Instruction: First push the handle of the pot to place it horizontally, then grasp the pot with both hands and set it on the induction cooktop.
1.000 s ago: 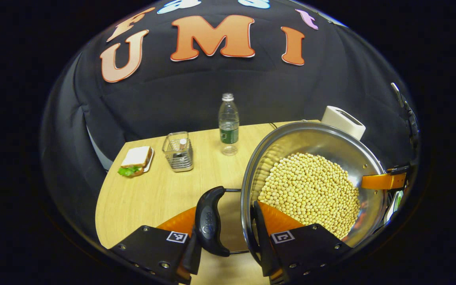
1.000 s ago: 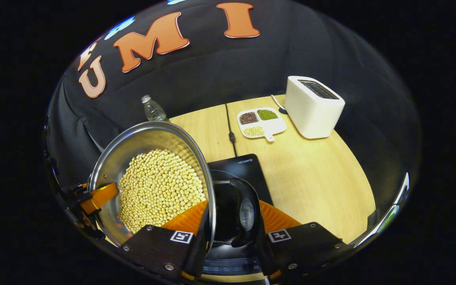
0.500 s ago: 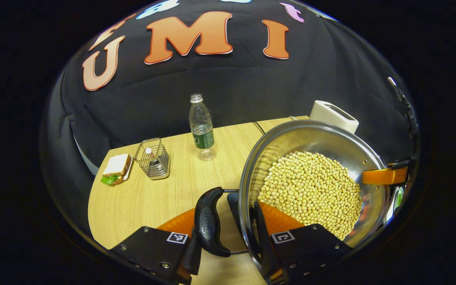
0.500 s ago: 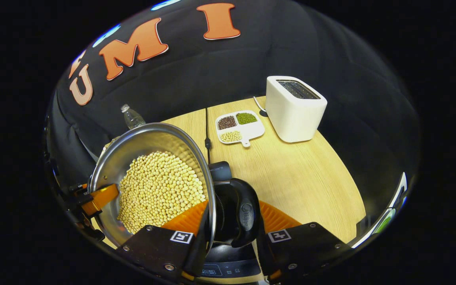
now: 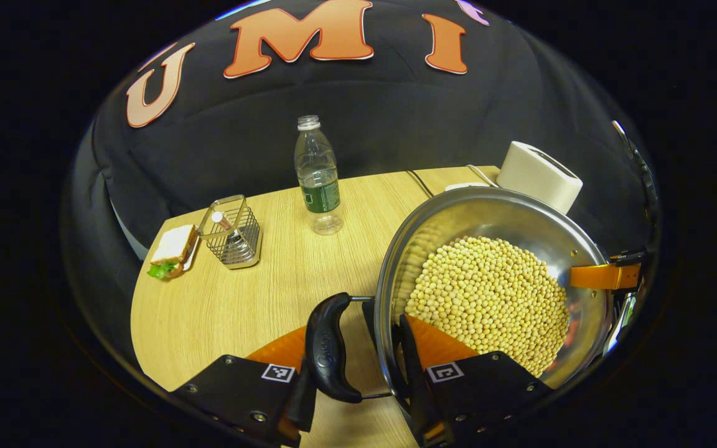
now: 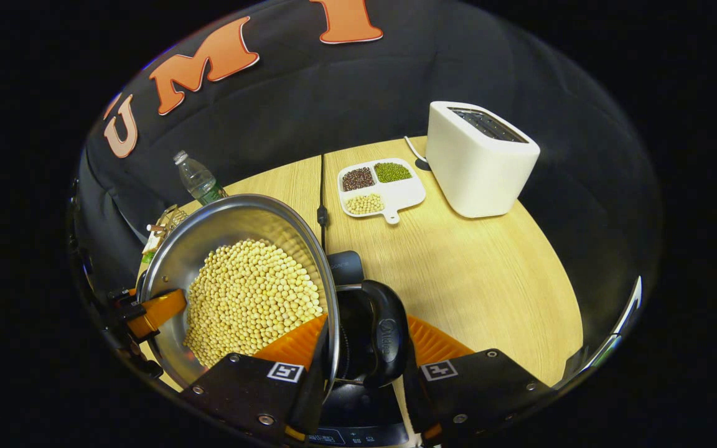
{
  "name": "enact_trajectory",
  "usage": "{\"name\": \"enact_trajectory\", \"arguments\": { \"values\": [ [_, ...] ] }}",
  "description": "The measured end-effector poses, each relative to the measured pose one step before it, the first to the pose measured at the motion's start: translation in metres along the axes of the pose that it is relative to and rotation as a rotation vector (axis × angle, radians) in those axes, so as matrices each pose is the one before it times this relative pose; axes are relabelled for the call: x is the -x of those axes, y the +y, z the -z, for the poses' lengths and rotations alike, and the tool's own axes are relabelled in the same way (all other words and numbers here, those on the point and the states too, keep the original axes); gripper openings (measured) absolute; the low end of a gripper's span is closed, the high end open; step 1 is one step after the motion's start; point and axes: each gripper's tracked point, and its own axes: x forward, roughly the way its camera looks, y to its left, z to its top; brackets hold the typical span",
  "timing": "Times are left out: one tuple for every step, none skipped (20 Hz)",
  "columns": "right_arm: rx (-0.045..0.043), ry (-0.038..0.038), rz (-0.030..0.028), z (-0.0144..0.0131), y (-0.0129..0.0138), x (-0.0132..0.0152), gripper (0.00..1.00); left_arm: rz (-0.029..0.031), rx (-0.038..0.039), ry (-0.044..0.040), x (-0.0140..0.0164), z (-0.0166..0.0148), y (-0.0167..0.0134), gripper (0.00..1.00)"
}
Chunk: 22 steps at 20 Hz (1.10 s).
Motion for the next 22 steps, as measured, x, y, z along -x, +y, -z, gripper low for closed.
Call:
{"name": "enact_trajectory", "arguments": {
  "values": [
    [-0.00141,0.00503,-0.00067,-0.0002,-0.00032,0.00008,0.54,-0.00142,0.00042,0.00735,0.00098,-0.00173,-0.00041,0.61],
    [-0.00101,0.00616,-0.00022,0.00084,0.00004,-0.00068,0.54,-0.00021,-0.00032,0.0064,-0.00181,0.002,-0.0002,0.61],
    [-0.00361,0.00484,0.00126,0.0003,-0.00031,0.00063,0.54,0.00164,-0.00043,0.00652,-0.00145,-0.00075,-0.00087,0.61],
    [-0.00053,0.00411,0.00082,-0.00066,-0.00003,0.00049,0.51,0.00106,-0.00011,0.0064,-0.00013,0.00062,-0.00055,0.61],
    [-0.00454,0.00246,0.00244,-0.00098,0.0001,0.00025,0.54,0.00169,-0.00045,0.00402,-0.0001,-0.00146,0.00069,0.61],
    [0.00129,0.00373,0.00247,0.00096,0.00013,0.00027,0.54,0.00292,0.00118,0.00381,0.00056,-0.00034,0.00063,0.61],
    [-0.00455,0.00159,0.00323,0.00014,0.00029,0.00066,0.55,0.00278,0.00194,0.00402,0.00091,-0.00048,-0.00007,0.61],
    [0.00069,0.00168,0.0021,-0.00048,0.00078,0.00061,0.5,0.00269,0.00302,0.00372,0.0011,0.00127,0.00114,0.61],
    [0.00002,-0.00857,0.0023,-0.00041,-0.00032,-0.00048,0.5,0.00281,0.00192,-0.00724,0.00008,-0.00105,0.00134,0.61],
    [0.00211,-0.00337,0.00182,-0.00139,-0.00058,-0.00027,0.58,0.00223,0.00019,-0.00012,-0.001,0.00175,0.00004,0.61],
    [-0.00157,0.001,0.00013,0.002,-0.0005,0.00021,0.5,0.0025,0.00235,-0.00055,-0.00004,0.00101,0.00012,0.64],
    [-0.00751,-0.00011,-0.00268,0.00036,0.00092,0.00027,0.52,0.00165,0.00272,-0.00181,0.00129,0.00052,0.00006,0.62],
    [-0.00653,-0.00148,-0.00075,0.0009,0.00048,-0.00114,0.54,0.00347,0.00421,-0.00644,-0.00077,-0.00112,0.00033,0.62],
    [0.00132,-0.00338,0.00311,0.00005,0.00035,-0.00053,0.54,0.00219,0.00254,0.005,-0.00144,0.00185,-0.00059,0.61],
    [0.00913,-0.00473,0.00552,-0.00009,-0.00172,-0.00125,0.57,0.00471,0.00415,0.01261,-0.00059,0.00414,-0.00147,0.62],
    [0.01149,-0.01085,0.00994,-0.00169,-0.00143,-0.00093,0.58,-0.00036,-0.00292,0.0166,0.00086,0.00452,-0.00112,0.66],
    [0.01651,-0.01376,0.0171,-0.00217,-0.00363,0.00067,0.63,-0.00774,-0.00638,0.00146,0.00274,0.00148,-0.00144,0.69],
    [0.01644,-0.01972,0.02091,-0.00386,-0.0041,-0.00006,0.65,-0.00781,-0.0031,-0.01402,0.00426,-0.00388,-0.00026,0.73],
    [0.00983,-0.01742,0.01497,-0.00391,-0.00239,0.00041,0.69,0.00089,-0.00023,-0.01615,0.00364,-0.00544,-0.00091,0.74],
    [0.00369,-0.01511,0.01083,-0.00149,-0.00198,0.00216,0.71,-0.00372,-0.00407,-0.01835,0.00657,-0.00412,0.00193,0.74],
    [-0.00329,-0.01242,0.0055,-0.00332,-0.00256,0.00338,0.76,0.00212,0.00091,-0.01455,0.00729,-0.00336,0.00226,0.74],
    [-0.00833,-0.01258,-0.00034,-0.00247,-0.00091,0.00469,0.78,-0.00058,0.00163,-0.01167,0.00762,-0.00202,0.00242,0.74]
  ]
}}
